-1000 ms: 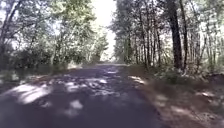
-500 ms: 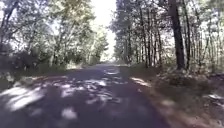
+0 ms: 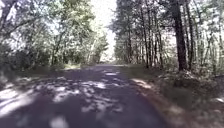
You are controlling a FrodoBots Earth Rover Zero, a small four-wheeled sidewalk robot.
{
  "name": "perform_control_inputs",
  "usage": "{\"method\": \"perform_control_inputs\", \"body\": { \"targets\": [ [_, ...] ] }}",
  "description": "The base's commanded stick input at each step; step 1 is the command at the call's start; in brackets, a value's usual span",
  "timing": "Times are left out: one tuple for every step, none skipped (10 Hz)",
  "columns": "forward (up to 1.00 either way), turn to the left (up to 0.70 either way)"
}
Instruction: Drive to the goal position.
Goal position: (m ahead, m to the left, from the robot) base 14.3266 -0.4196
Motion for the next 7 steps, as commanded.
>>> {"method": "perform_control_inputs", "body": {
  "targets": [
    [0.45, 0.22],
    [0.45, 0.08],
    [0.45, 0.0],
    [0.45, 0.0],
    [0.45, 0.0],
    [0.45, 0.0],
    [0.45, 0.0]
  ]
}}
